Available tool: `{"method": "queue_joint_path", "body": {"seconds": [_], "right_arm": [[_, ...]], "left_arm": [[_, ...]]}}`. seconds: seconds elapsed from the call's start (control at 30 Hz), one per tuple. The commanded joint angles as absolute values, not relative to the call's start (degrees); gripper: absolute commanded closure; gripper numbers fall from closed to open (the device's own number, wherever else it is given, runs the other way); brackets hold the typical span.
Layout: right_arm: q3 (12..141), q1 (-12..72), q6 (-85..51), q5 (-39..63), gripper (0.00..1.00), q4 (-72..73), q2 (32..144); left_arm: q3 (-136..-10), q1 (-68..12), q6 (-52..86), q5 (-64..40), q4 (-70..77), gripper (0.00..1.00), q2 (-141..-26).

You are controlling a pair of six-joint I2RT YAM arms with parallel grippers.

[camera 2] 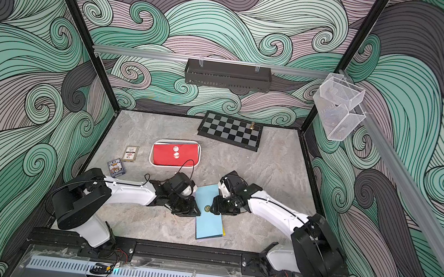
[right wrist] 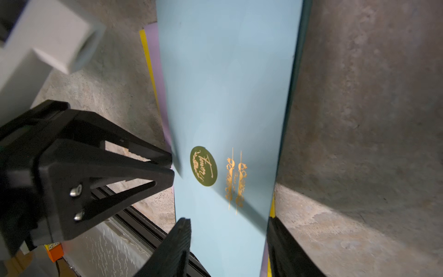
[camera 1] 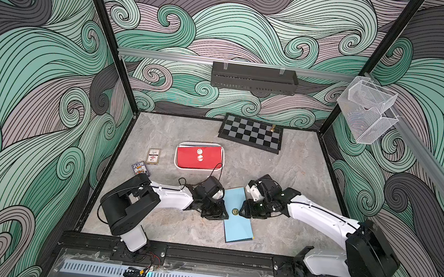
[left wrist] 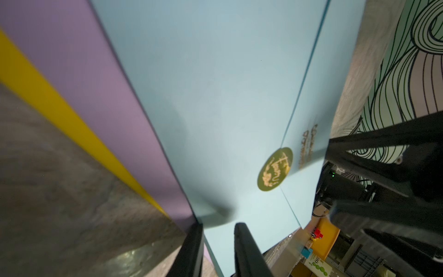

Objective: Put the sealed envelopes into the storage box
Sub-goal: Pick up the envelope from the center of the board, then place the envelope in the storage box.

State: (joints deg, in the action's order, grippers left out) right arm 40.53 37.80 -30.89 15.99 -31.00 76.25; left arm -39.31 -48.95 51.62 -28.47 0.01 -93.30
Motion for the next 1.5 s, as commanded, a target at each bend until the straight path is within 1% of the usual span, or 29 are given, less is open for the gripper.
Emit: {"method": "queue_joint_path", "body": {"seconds": [0.0, 0.1, 0.2, 0.3, 0.47, 0.53, 0.63, 0.77, 0.87, 0.93, 1.0, 1.07, 1.13, 1.23, 1.33, 1.4, 1.47], "right_arm": [[41.18, 37.79, -31.55, 17.14, 0.46, -32.41, 74.38], [41.73, 37.87, -31.68, 17.70, 0.47, -33.57, 74.03], [42.00, 38.06, -31.91, 18.17, 0.51, -33.71, 73.44], [41.68, 38.14, -32.56, 19.08, 0.51, -32.74, 73.13], [40.08, 38.25, -34.97, 23.47, 0.53, -27.87, 71.02], [39.01, 38.21, -36.09, 24.75, 0.55, -25.22, 70.00], [38.30, 38.23, -36.21, 24.21, 0.63, -24.15, 70.06], [38.04, 38.24, -35.44, 24.46, 0.77, -24.27, 73.09], [38.72, 38.28, -34.00, 24.75, 0.88, -24.75, 74.53], [40.62, 38.24, -31.73, 23.37, 0.94, -26.57, 73.70], [43.10, 38.19, -29.38, 20.86, 1.00, -28.59, 71.76], [46.29, 38.22, -26.80, 19.61, 1.00, -30.26, 70.14], [49.26, 38.20, -23.96, 20.86, 1.00, -31.20, 69.83], [54.98, 38.15, -17.22, 23.79, 1.00, -32.66, 71.56], [63.58, 38.30, -5.54, 25.22, 1.00, -36.36, 75.99], [70.37, 38.52, 2.99, 22.93, 1.00, -39.39, 79.97], [80.31, 39.76, 12.80, 15.27, 1.00, -43.99, 85.67]], "left_arm": [[-40.06, -49.31, 50.71, -27.24, -0.70, 0.73, -94.57], [-40.08, -49.31, 50.77, -27.25, -0.70, 0.73, -94.58], [-39.95, -49.31, 50.71, -27.25, -0.68, 0.73, -94.57], [-39.84, -49.28, 50.71, -27.16, -0.45, 0.73, -94.48], [-39.64, -49.31, 50.71, -27.07, -0.45, 0.73, -94.26], [-39.55, -49.31, 50.71, -27.07, -0.44, 0.73, -94.11], [-39.46, -49.31, 50.80, -26.98, -0.35, 0.73, -93.89], [-39.40, -49.26, 50.80, -26.90, -0.18, 0.73, -93.44], [-39.04, -49.31, 50.80, -26.47, -0.27, 0.71, -92.24], [-38.77, -49.31, 50.56, -24.95, -1.38, 0.68, -89.99], [-38.58, -49.15, 50.26, -21.27, -4.95, 0.62, -86.26], [-38.61, -48.72, 49.29, -16.38, -10.48, 0.56, -81.14], [-38.46, -47.84, 48.34, -12.89, -15.05, 0.53, -75.94], [-37.78, -45.72, 46.83, -9.21, -22.10, 0.51, -69.19], [-35.65, -42.45, 46.05, -7.57, -26.45, 0.50, -63.37], [-33.75, -40.08, 46.27, -7.47, -28.16, 0.50, -59.88], [-31.33, -38.10, 47.26, -6.56, -29.13, 0.50, -56.33]]}}
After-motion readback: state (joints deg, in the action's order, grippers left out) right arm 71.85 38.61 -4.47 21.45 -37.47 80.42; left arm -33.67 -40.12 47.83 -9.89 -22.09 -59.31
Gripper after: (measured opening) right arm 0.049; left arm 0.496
